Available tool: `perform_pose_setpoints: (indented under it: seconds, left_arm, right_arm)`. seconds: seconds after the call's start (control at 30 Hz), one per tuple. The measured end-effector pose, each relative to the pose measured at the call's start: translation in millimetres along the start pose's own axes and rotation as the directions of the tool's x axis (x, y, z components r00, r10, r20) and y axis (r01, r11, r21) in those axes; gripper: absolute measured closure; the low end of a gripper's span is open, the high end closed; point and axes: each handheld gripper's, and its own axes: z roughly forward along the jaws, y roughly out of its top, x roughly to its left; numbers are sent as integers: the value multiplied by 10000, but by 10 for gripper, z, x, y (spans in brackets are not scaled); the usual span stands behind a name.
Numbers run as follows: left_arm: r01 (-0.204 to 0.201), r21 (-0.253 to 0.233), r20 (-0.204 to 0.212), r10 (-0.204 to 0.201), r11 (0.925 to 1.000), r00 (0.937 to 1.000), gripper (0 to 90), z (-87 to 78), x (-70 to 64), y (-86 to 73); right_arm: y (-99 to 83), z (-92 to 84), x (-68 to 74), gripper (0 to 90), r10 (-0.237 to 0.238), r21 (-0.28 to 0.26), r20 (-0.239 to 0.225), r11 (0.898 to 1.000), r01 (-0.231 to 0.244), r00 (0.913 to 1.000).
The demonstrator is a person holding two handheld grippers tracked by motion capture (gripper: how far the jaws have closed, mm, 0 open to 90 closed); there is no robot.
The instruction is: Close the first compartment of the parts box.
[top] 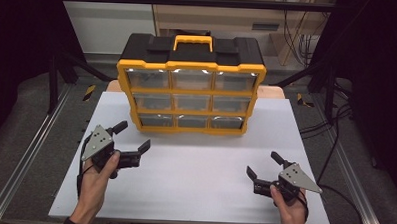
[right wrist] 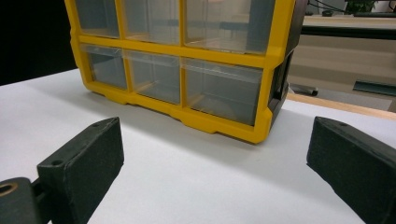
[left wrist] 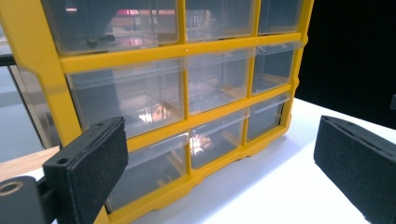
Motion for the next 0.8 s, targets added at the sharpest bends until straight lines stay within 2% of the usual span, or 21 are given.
perform_pose_setpoints:
  seconds: [0.3, 0.43, 0.8]
  left_arm:
    - [-77, 38, -36, 78, 10000, 10000, 27, -48, 23, -90]
    - [114, -17, 3, -114, 9999, 9999, 28, -78, 22, -118]
    - [24, 29, -127, -24, 10000, 9999, 28, -164, 56, -213]
  right_arm:
    - [1, -2, -6, 39, -32, -44, -11, 10000, 32, 10000]
    - [-5, 0, -5, 40, -40, 3, -3, 10000, 40, 10000]
    - [-7, 1, -4, 39, -46, 14, -6, 10000, 46, 10000]
